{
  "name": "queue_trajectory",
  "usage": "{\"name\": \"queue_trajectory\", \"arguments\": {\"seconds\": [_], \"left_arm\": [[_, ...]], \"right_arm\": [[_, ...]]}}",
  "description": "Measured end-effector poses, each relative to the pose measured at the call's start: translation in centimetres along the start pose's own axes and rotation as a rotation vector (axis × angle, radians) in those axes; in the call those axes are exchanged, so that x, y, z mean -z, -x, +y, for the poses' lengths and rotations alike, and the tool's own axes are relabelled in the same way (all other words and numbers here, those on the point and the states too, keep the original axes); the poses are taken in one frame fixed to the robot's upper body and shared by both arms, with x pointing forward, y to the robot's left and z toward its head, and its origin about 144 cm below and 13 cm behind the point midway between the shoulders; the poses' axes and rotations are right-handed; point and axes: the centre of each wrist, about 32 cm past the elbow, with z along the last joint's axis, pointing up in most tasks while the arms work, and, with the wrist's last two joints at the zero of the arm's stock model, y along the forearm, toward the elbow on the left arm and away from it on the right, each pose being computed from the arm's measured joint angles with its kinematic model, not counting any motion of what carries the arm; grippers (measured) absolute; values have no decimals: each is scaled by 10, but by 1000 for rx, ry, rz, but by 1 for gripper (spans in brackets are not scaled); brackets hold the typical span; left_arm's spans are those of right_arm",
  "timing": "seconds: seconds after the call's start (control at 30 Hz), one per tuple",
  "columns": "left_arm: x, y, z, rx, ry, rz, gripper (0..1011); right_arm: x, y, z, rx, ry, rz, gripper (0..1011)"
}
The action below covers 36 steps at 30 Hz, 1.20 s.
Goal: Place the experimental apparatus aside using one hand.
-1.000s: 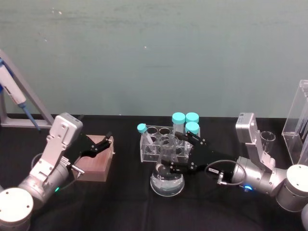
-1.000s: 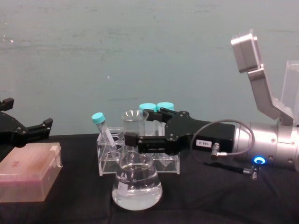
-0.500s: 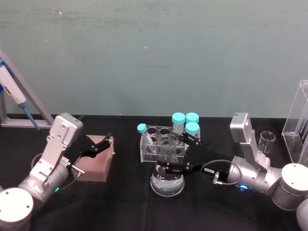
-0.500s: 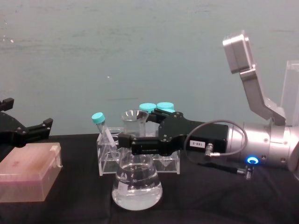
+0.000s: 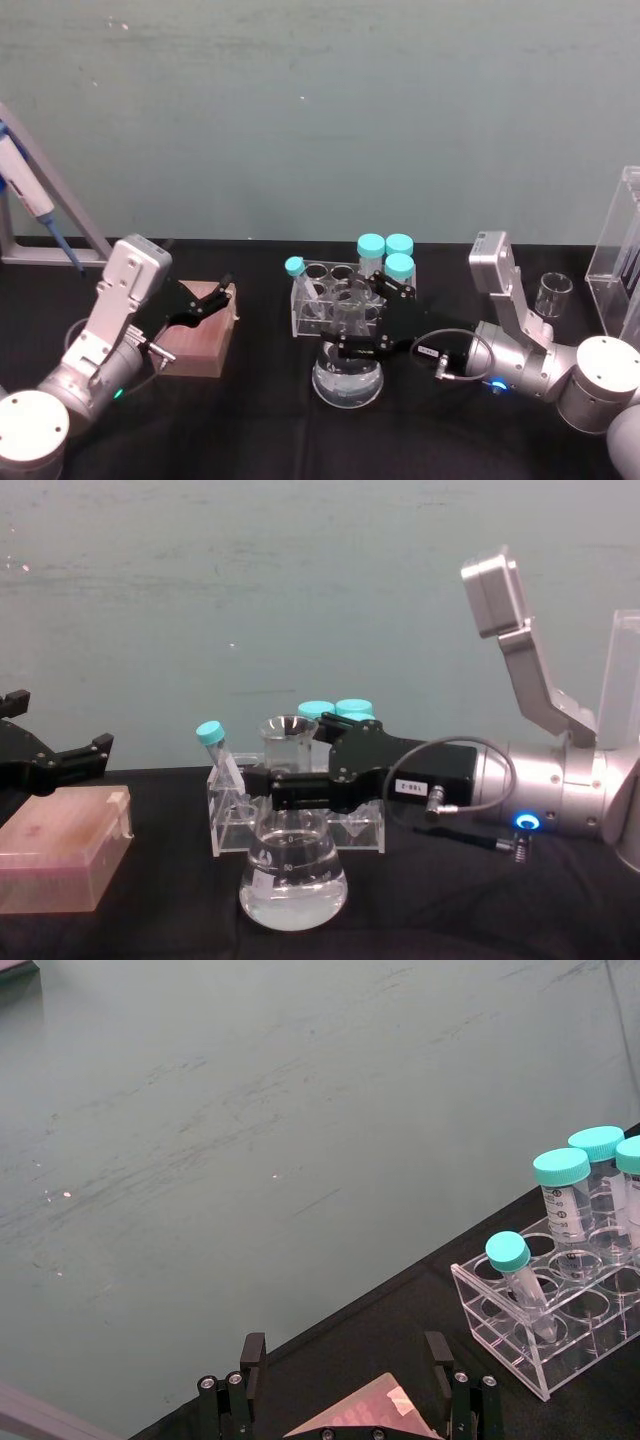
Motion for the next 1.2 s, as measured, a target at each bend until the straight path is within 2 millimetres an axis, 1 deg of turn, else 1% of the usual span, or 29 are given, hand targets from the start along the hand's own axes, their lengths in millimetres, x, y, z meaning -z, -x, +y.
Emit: {"name": "queue_trajectory", "arguments": {"seconds": [0.53, 1.2], "left_arm": [[0, 0, 0, 0, 0, 0, 1000], [0, 0, 0, 0, 0, 0, 1000]], "right_arm": [[0, -1, 4, 4, 3, -5, 1002], [0, -1, 4, 5, 2, -6, 1002]]}}
